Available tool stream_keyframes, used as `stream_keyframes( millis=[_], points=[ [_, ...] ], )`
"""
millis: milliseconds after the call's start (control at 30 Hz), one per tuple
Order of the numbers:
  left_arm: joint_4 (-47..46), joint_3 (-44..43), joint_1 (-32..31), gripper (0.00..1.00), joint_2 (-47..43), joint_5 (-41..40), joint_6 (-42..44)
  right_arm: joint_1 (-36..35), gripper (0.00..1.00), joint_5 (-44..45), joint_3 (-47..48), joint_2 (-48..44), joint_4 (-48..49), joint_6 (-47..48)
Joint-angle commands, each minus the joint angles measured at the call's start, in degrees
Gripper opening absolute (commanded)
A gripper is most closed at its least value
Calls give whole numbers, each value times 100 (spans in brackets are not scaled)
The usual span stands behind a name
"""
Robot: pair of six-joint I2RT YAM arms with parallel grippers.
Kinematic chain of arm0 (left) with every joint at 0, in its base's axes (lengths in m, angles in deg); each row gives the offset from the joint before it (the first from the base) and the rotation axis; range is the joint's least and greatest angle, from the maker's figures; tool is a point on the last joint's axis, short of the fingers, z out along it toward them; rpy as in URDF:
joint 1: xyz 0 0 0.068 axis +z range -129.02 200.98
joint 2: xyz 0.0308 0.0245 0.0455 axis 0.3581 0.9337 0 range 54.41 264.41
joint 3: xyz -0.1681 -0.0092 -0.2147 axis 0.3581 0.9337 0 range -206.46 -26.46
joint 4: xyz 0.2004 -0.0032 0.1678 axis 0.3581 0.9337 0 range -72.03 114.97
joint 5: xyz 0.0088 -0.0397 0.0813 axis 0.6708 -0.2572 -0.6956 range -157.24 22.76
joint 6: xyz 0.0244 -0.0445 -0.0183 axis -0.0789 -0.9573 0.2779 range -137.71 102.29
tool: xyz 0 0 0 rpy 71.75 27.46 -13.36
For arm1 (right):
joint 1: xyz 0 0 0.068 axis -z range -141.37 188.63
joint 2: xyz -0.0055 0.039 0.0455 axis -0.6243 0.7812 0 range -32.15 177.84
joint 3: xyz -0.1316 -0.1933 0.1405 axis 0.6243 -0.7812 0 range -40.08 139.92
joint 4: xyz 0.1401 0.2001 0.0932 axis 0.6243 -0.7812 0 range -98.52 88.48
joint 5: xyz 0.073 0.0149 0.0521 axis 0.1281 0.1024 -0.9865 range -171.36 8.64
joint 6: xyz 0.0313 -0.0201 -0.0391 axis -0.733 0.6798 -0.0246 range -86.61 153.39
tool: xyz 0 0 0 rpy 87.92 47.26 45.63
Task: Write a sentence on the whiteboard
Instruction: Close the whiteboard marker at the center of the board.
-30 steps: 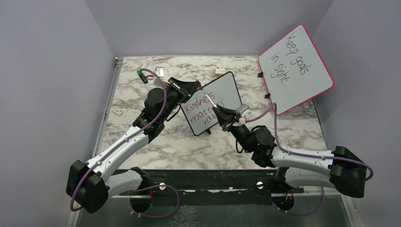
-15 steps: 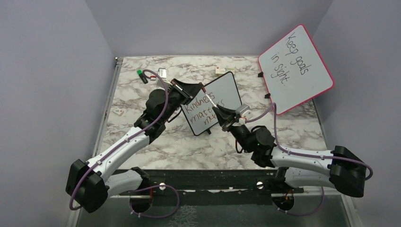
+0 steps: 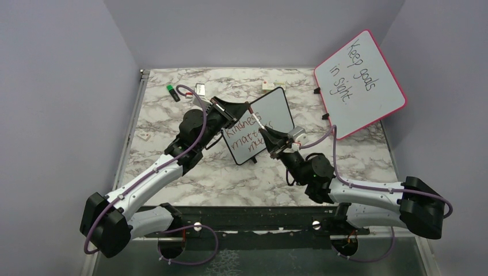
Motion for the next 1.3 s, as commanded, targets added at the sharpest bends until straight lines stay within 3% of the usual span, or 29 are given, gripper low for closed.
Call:
stream_keyframes(
  millis=[0, 600, 1000, 1233, 1267],
  points=[
    [-295, 42, -155, 0, 38, 208, -103, -43, 1, 224, 44, 158, 534, 57],
    [-890, 377, -945, 0, 160, 14, -201, -43, 1, 570, 241, 1369, 2744, 739],
    [-1613, 918, -1196, 0, 202, -14, -127, -30, 1, 550, 226, 1153, 2668, -132],
    [-1648, 1105, -1203, 0, -115, -490, 289, -34, 1, 749, 50, 657, 1793, -297],
    [-1642, 1150, -1198, 5, -177, -618, 376, -34, 1, 811, 13, 553, 1611, -320]
  ],
)
